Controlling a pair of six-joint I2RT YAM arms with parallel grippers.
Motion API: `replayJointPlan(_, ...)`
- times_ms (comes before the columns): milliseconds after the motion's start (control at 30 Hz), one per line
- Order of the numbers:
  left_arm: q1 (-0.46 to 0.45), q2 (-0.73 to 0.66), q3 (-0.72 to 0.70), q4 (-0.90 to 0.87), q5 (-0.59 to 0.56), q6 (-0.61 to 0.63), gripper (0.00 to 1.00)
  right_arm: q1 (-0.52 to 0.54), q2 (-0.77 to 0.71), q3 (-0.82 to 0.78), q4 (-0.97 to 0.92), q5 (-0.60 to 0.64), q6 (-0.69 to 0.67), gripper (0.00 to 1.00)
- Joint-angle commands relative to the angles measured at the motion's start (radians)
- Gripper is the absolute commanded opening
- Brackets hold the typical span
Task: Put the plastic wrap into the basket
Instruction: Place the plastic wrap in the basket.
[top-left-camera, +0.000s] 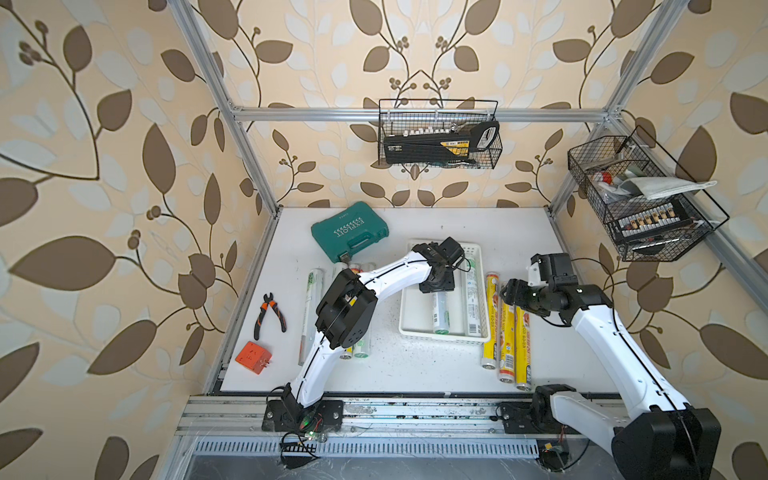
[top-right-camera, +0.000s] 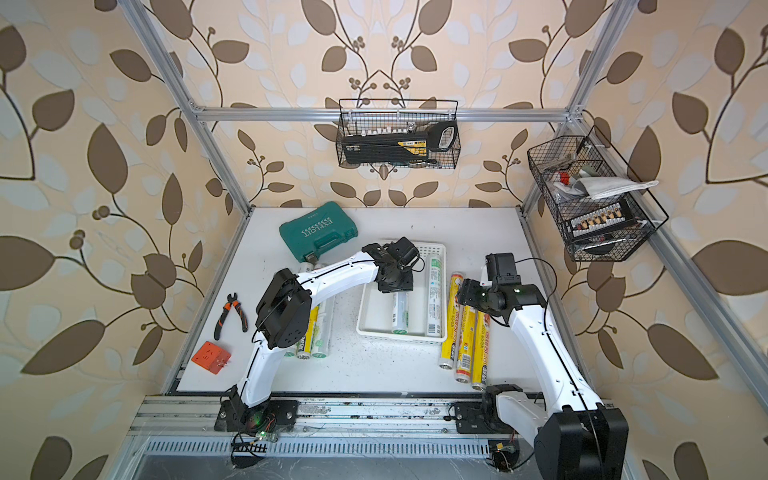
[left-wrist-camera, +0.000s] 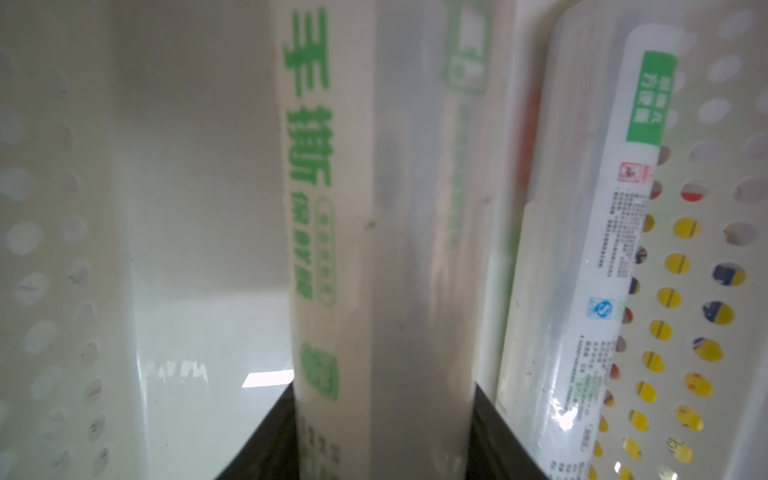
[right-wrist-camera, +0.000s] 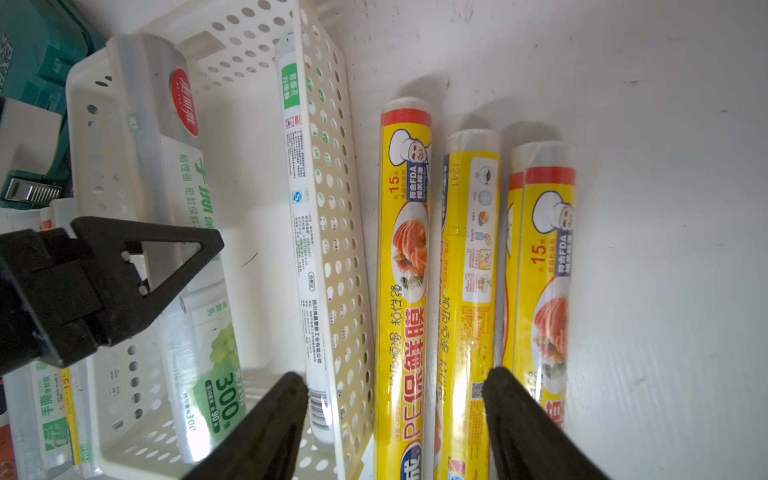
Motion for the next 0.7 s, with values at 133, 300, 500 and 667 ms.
replayJointPlan(133, -0.017, 0.019, 0.059, 0.068, 0.046, -0.016, 0.36, -0.010, -0.017, -0.025, 0.007, -0.022, -0.014, 0.71)
replayJointPlan(300, -0.040, 0.046, 0.078, 0.085, 0.072, -0.015, 0.36, -0.012, -0.016, -0.028, 0.010, -0.026, -0.013, 0.71)
replayJointPlan(500, -0.056, 0.074, 0.101, 0.096, 0.101, -0.018, 0.36, -0.014, -0.012, -0.029, 0.010, -0.028, -0.014, 0.71)
replayJointPlan(667, -0.057, 0.080, 0.102, 0.098, 0.102, -0.022, 0.38, -0.015, -0.012, -0.027, 0.012, -0.031, -0.013, 0.71)
